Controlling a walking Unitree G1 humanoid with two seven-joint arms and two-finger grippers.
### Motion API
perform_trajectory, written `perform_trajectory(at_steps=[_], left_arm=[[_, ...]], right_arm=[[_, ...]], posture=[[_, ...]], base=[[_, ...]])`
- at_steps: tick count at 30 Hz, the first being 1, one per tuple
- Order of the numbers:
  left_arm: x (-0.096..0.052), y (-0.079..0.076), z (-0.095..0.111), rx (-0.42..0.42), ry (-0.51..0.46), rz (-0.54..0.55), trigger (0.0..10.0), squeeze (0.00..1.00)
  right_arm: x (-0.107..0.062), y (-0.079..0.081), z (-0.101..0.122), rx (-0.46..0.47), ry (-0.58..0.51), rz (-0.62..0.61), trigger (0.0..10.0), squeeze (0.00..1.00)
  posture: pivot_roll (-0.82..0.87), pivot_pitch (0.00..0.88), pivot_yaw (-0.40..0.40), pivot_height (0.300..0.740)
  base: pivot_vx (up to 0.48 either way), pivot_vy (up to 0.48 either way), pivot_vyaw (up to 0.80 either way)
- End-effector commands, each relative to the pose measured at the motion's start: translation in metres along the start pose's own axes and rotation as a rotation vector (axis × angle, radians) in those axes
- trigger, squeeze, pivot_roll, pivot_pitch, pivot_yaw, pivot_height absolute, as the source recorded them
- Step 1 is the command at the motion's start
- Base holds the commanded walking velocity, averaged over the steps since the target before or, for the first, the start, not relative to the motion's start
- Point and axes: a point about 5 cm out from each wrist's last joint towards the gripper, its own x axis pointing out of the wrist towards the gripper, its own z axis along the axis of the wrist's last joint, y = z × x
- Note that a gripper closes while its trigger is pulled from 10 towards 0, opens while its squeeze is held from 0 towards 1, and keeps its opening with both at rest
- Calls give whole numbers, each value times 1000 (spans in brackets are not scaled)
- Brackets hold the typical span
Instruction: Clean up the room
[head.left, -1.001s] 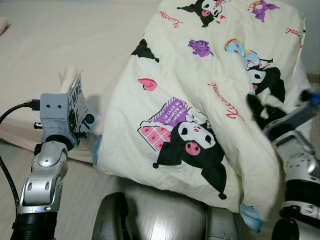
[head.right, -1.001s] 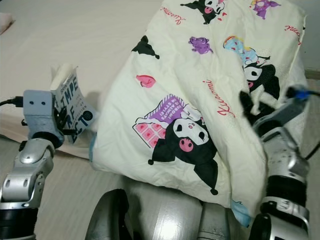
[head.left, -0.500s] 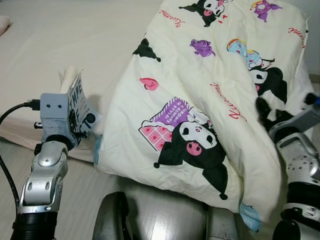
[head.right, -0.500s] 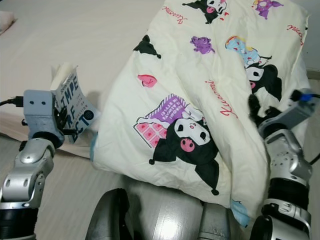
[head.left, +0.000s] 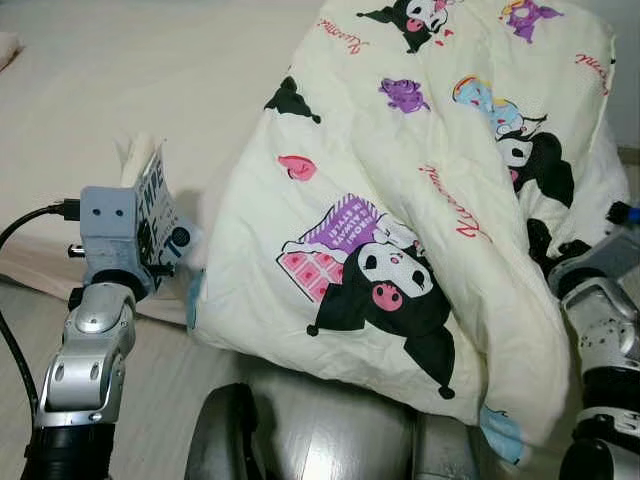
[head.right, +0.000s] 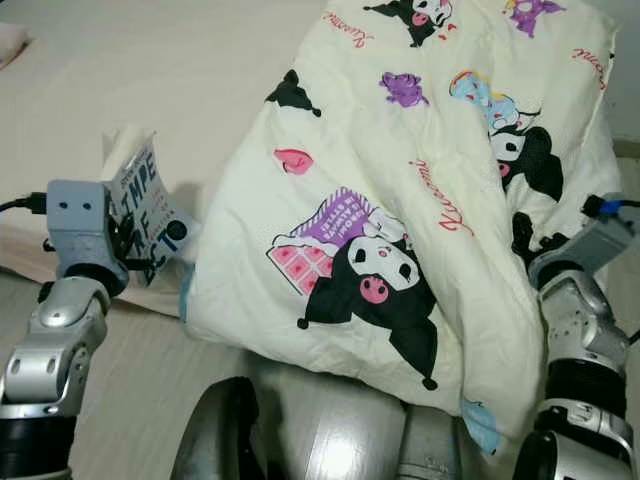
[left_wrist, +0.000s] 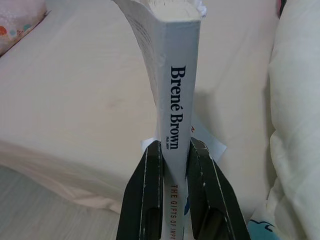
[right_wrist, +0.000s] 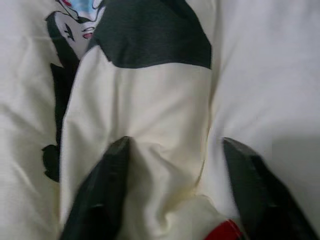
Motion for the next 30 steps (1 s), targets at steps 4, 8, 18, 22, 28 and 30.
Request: perform_trajectory(at_steps=[4, 8, 18, 22, 28, 30], left_arm=[[-3, 8, -10, 14, 45, 26, 10000, 0], [-3, 6, -11, 10, 46, 25, 10000, 0], [1, -1, -11, -9, 39, 24, 10000, 0], [5, -4, -10, -27, 28, 29, 10000, 0], [9, -8, -9, -46, 17, 31, 10000, 0], [9, -8, -9, -46, 17, 31, 10000, 0]], right_arm=[[2, 3, 2, -20, -7, 29, 0, 0], [1, 1, 3, -62, 2, 15, 0, 0], [-1, -10, 6, -150, 18, -25, 0, 0], [-5, -33, 19, -194, 6, -139, 0, 0], [-14, -58, 48, -219, -66, -241, 0, 0], [-14, -58, 48, -219, -66, -241, 0, 0]], posture=[[88, 336, 121, 500], [83, 330, 117, 500], [60, 299, 104, 500], [40, 262, 89, 500], [11, 234, 76, 500], [11, 234, 76, 500]], base=[[0, 0, 0], [0, 0, 0], [0, 0, 0], [0, 0, 0], [0, 0, 0], [0, 0, 0]])
